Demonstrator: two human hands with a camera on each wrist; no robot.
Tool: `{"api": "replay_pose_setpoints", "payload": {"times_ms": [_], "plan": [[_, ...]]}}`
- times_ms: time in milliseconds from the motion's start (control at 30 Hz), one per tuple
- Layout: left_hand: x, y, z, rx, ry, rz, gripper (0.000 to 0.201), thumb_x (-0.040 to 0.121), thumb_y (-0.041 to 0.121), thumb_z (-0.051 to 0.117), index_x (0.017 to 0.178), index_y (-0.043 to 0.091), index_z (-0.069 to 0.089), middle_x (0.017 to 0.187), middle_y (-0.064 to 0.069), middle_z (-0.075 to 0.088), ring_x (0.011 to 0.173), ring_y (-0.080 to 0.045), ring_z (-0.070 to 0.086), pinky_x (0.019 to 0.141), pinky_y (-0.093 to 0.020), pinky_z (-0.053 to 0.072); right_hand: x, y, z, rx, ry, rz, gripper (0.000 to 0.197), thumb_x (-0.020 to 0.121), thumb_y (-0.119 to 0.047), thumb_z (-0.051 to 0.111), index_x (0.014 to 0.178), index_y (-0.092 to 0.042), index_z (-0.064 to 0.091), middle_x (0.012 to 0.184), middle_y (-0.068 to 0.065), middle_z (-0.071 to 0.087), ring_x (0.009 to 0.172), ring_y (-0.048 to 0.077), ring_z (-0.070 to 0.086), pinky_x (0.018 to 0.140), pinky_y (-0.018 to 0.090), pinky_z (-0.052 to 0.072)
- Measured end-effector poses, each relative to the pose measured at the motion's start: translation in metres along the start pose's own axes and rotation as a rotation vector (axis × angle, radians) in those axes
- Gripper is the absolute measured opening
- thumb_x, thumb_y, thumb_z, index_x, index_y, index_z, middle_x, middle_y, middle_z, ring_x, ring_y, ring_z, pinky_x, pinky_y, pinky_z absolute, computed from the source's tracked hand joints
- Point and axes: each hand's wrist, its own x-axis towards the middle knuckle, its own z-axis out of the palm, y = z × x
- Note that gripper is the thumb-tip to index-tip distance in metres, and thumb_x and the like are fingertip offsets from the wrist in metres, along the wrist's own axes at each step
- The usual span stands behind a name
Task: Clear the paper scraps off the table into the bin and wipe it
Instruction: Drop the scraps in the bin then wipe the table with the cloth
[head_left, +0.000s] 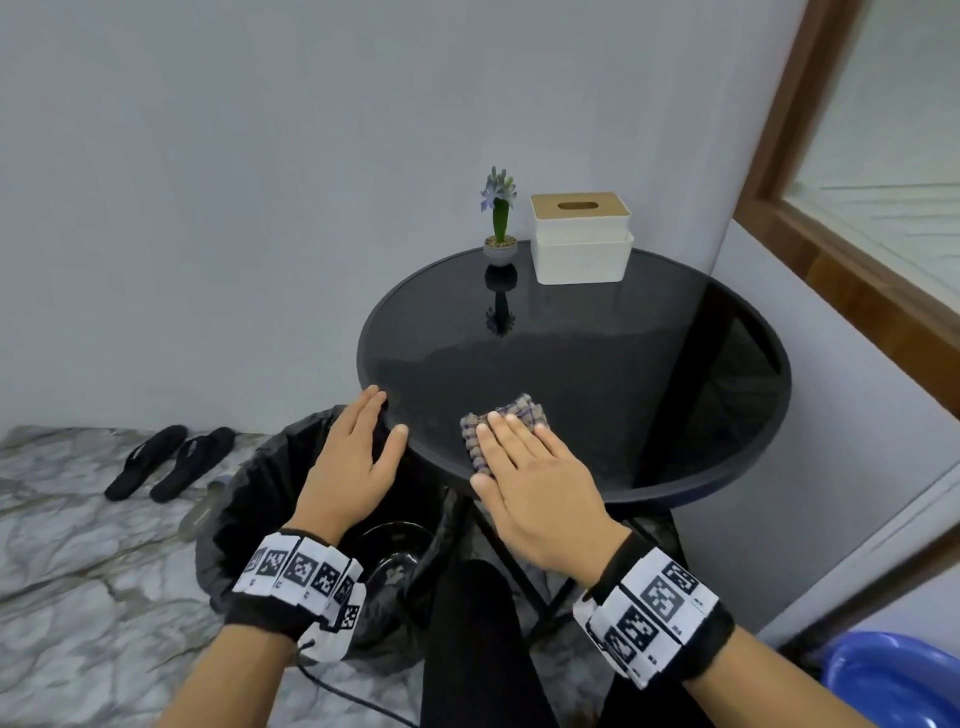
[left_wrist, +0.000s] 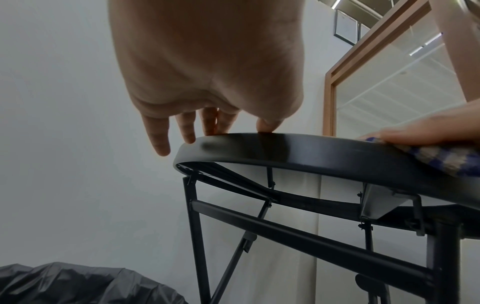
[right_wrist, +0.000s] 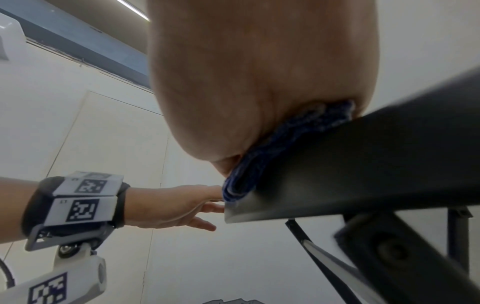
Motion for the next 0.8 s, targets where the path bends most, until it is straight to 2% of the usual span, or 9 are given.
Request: {"api": "replay_pose_setpoints", "payload": {"times_ms": [67,133,233,367,467,600,733,800], "plan": [[0.000,0.000,0.000,0.005,-0.003,-0.004,0.060,0.098,0.052,0.038,0.151,0.023,0.033,0.160,0.011,0.025,0.146,-0.004,0.020,0.116,-0.029,0.020,-0.008,0.008,-0.003,-0.020,0.008,0.026,0.059,0.098,-0.045,0.022,0.144,-0.012,0.039,0.151,0.005,0.039,0.141,0.017,0.033,0.120,0.036,0.014],[0.000,0.001,0.000,0.014,-0.008,-0.007,0.060,0.098,0.052,0.038,0.151,0.024,0.033,0.160,0.011,0.025,0.146,-0.004,0.019,0.115,-0.030,0.020,-0.015,0.016,-0.005,-0.022,0.008,0.042,0.058,0.098,-0.045,0.023,0.144,-0.013,0.040,0.151,0.005,0.039,0.140,0.017,0.034,0.115,0.035,0.012],[0.001,0.003,-0.001,0.035,-0.016,-0.018,0.061,0.098,0.053,0.037,0.151,0.024,0.031,0.160,0.010,0.024,0.147,-0.005,0.019,0.115,-0.032,0.022,-0.022,0.031,-0.007,-0.031,0.009,0.057,0.061,0.098,-0.047,0.020,0.147,-0.014,0.033,0.154,0.004,0.032,0.143,0.016,0.027,0.115,0.034,0.008],[0.000,0.008,-0.002,0.074,-0.006,-0.032,0.060,0.098,0.052,0.037,0.151,0.023,0.033,0.159,0.009,0.026,0.146,-0.007,0.021,0.114,-0.038,0.027,-0.027,0.049,-0.014,-0.037,-0.005,0.110,0.067,0.095,-0.051,0.015,0.149,-0.015,0.030,0.156,0.003,0.028,0.145,0.015,0.024,0.118,0.036,0.013],[0.001,0.014,-0.004,0.100,-0.013,-0.057,0.061,0.097,0.051,0.038,0.150,0.021,0.034,0.159,0.007,0.027,0.146,-0.009,0.021,0.114,-0.041,0.028,-0.023,0.060,-0.020,-0.035,-0.059,0.154,0.072,0.091,-0.055,0.008,0.151,-0.016,0.025,0.159,0.001,0.023,0.146,0.013,0.017,0.119,0.035,0.009],[0.004,0.022,-0.004,0.127,-0.023,-0.061,0.065,0.095,0.049,0.043,0.148,0.014,0.037,0.157,0.000,0.032,0.146,-0.015,0.025,0.117,-0.039,0.026,-0.004,0.062,-0.020,-0.023,-0.088,0.223,0.065,0.098,-0.051,0.020,0.151,-0.013,0.020,0.160,0.004,0.018,0.148,0.015,0.011,0.119,0.037,0.005],[0.004,0.042,0.002,0.134,-0.011,0.025,0.059,0.096,0.039,0.050,0.145,0.006,0.042,0.152,-0.006,0.039,0.143,-0.019,0.030,0.117,-0.032,0.021,0.010,0.063,-0.019,0.042,-0.143,0.108,0.058,0.101,-0.040,0.024,0.152,-0.012,0.019,0.161,0.003,0.015,0.148,0.015,0.009,0.120,0.036,0.004],[0.002,0.054,0.007,0.124,-0.003,0.076,0.058,0.096,0.037,0.051,0.145,0.006,0.042,0.152,-0.007,0.040,0.143,-0.020,0.030,0.117,-0.032,0.020,0.012,0.071,-0.021,0.103,-0.146,0.056,0.052,0.103,-0.033,0.025,0.151,-0.012,0.023,0.160,0.003,0.019,0.147,0.014,0.012,0.119,0.033,0.005]]}}
